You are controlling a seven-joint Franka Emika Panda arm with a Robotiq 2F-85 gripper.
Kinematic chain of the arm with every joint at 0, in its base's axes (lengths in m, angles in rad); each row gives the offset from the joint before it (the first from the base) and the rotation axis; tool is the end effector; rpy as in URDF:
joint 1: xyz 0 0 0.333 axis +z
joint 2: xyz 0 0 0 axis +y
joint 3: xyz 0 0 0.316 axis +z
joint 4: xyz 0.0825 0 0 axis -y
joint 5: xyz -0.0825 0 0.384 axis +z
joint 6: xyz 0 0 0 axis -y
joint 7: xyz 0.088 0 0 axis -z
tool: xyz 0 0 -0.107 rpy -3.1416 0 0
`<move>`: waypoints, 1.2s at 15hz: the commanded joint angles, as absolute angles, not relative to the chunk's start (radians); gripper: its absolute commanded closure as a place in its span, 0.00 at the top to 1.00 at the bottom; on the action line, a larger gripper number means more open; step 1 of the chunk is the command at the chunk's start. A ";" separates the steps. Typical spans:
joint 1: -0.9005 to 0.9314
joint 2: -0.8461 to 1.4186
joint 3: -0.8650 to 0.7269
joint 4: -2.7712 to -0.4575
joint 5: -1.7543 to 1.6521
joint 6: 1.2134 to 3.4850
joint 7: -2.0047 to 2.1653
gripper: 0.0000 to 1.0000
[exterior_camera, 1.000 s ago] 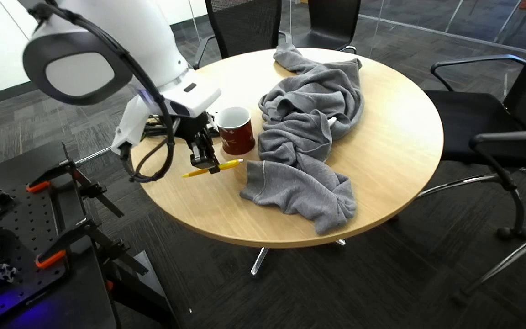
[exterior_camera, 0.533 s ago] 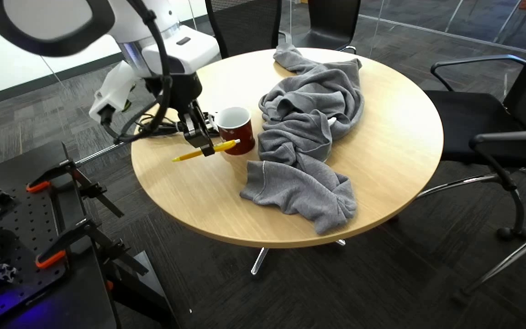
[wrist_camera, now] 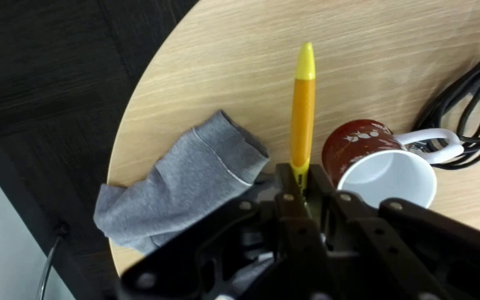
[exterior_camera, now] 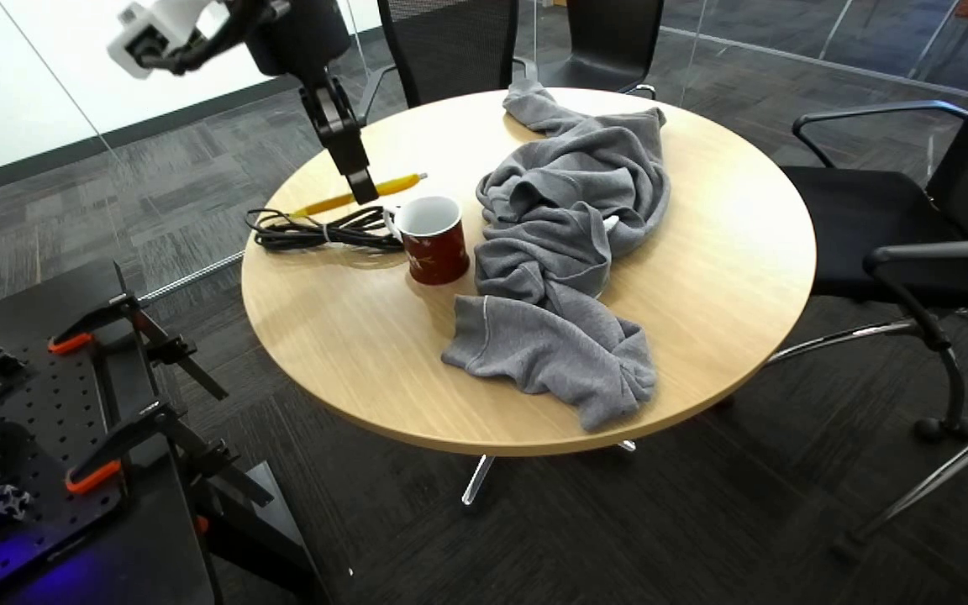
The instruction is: Pick up the pen from the table and put it in the mug cup.
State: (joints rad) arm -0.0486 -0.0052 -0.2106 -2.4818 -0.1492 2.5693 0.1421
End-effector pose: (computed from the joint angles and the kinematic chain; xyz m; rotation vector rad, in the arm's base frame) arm 0.4647 -0.1207 0.2996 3.0183 -0.4247 0.1332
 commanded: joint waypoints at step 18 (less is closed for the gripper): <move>-0.068 -0.039 -0.159 -2.493 0.374 2.571 -0.752 0.03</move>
